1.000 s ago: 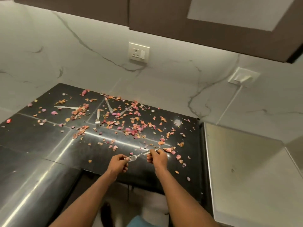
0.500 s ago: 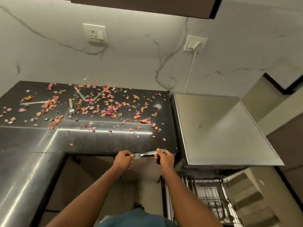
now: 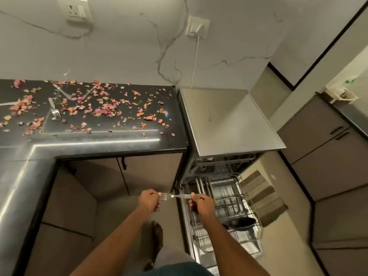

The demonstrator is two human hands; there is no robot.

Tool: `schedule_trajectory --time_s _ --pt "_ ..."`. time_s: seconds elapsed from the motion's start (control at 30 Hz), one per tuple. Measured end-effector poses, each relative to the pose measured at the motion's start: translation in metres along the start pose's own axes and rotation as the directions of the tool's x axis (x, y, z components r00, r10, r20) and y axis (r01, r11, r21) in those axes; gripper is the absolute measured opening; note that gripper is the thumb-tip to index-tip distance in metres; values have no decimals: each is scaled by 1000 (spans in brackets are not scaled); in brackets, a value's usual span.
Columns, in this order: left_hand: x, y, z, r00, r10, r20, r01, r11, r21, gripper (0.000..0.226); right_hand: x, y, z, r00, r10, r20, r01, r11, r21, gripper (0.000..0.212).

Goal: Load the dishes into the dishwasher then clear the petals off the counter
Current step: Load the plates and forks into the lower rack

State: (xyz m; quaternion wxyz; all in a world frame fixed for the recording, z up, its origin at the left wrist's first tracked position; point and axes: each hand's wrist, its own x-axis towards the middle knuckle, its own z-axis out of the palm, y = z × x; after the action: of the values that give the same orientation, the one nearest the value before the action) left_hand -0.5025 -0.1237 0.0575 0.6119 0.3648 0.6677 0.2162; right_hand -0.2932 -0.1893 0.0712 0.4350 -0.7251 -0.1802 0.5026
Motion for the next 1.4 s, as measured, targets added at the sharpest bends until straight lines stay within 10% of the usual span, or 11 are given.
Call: schedule_trajectory --time_s 0.53,0.93,1.4 --pt "-109 -43 210 963 -200 178 224 967 -122 14 -63 81 -206 985 133 -105 -101 957 271 11" --pt "-175 -114 393 957 -232 173 245 968 -58 21 -74 123 -414 982 126 -143 -103 982 156 14" --pt "-149 -111 472 948 -316 39 318 944 -88 18 2 112 -474 976 213 -52 -211 977 36 7"
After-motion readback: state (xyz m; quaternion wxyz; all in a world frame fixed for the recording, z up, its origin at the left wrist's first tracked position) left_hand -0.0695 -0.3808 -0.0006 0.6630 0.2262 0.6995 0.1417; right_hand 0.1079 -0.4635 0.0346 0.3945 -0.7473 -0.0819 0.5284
